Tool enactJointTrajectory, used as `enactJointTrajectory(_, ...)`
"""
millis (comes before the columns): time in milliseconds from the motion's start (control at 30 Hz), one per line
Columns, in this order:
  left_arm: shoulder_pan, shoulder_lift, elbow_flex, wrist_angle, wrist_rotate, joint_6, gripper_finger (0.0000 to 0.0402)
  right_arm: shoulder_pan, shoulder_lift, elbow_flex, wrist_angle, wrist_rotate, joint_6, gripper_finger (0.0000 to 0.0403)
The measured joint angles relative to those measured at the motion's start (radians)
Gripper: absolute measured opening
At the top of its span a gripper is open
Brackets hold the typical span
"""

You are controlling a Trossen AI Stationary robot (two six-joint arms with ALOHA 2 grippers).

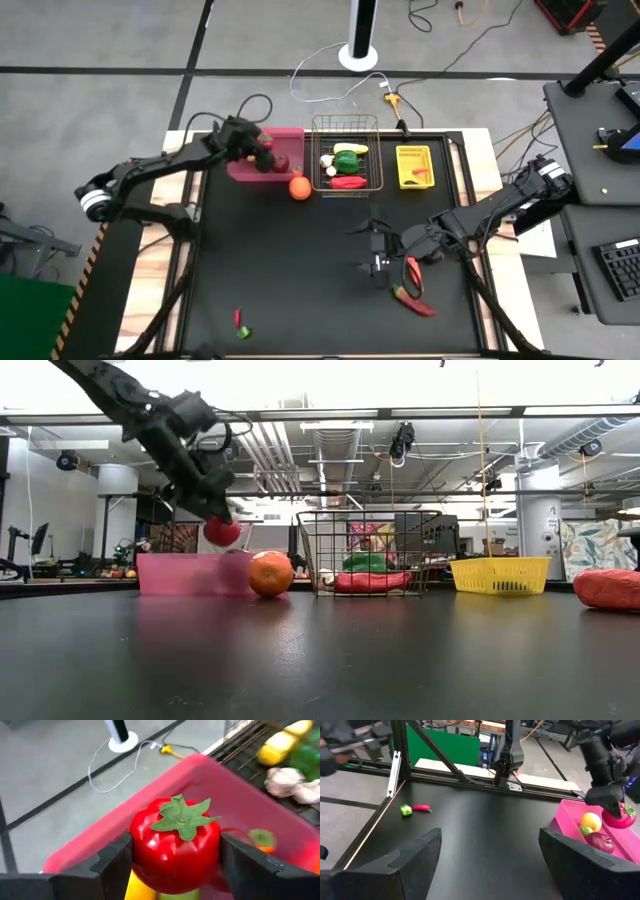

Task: Sort produce into baskets
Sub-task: Put the red tomato into the red bin

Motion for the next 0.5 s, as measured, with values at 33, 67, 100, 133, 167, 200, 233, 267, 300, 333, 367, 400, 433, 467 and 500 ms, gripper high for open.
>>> enactJointTrajectory(33,0.017,0.015,0.0,0.009,0.001,0.006,0.0247,0.0,0.0,0.0,0.0,0.0,-0.001,0.0325)
enactJointTrajectory(67,0.033,0.031,0.0,0.015,0.001,0.016,0.0247,0.0,0.0,0.0,0.0,0.0,-0.001,0.0325)
enactJointTrajectory(100,0.045,0.045,0.0,0.019,0.002,0.029,0.0247,0.0,0.0,0.0,0.0,0.0,-0.002,0.0325)
enactJointTrajectory(133,0.056,0.058,0.0,0.031,0.002,0.039,0.0247,-0.001,0.0,0.0,0.001,0.0,-0.002,0.0325)
enactJointTrajectory(167,0.065,0.071,0.0,0.046,0.002,0.047,0.0247,-0.002,0.0,0.0,0.0,0.0,-0.002,0.0325)
enactJointTrajectory(200,0.073,0.085,0.002,0.053,0.001,0.049,0.0247,-0.002,0.0,0.0,0.0,0.0,-0.002,0.0325)
enactJointTrajectory(233,0.08,0.1,0.007,0.056,0.002,0.051,0.0247,-0.002,0.0,0.0,0.0,0.0,-0.002,0.0325)
enactJointTrajectory(267,0.086,0.117,0.014,0.055,0.007,0.051,0.0247,-0.004,0.0,0.0,0.0,0.0,-0.003,0.0325)
enactJointTrajectory(300,0.091,0.133,0.024,0.055,0.011,0.054,0.0247,-0.004,0.0,0.0,0.0,0.0,-0.003,0.0325)
enactJointTrajectory(333,0.095,0.15,0.035,0.056,0.018,0.056,0.0247,-0.004,0.0,0.0,0.0,0.0,-0.003,0.0325)
enactJointTrajectory(367,0.096,0.168,0.05,0.057,0.019,0.062,0.0247,-0.006,0.0,0.0,0.0,0.0,-0.003,0.0325)
enactJointTrajectory(400,0.097,0.186,0.064,0.059,0.019,0.068,0.0247,-0.006,0.0,0.0,0.0,0.0,-0.003,0.0325)
enactJointTrajectory(433,0.098,0.206,0.079,0.058,0.019,0.072,0.0247,-0.006,0.0,0.0,0.0,0.0,-0.003,0.0325)
enactJointTrajectory(467,0.098,0.225,0.093,0.053,0.019,0.073,0.0247,-0.006,0.0,0.0,0.0,0.0,-0.003,0.0325)
enactJointTrajectory(500,0.098,0.241,0.106,0.05,0.019,0.073,0.0247,-0.006,0.0,0.0,0.0,0.0,-0.003,0.0325)
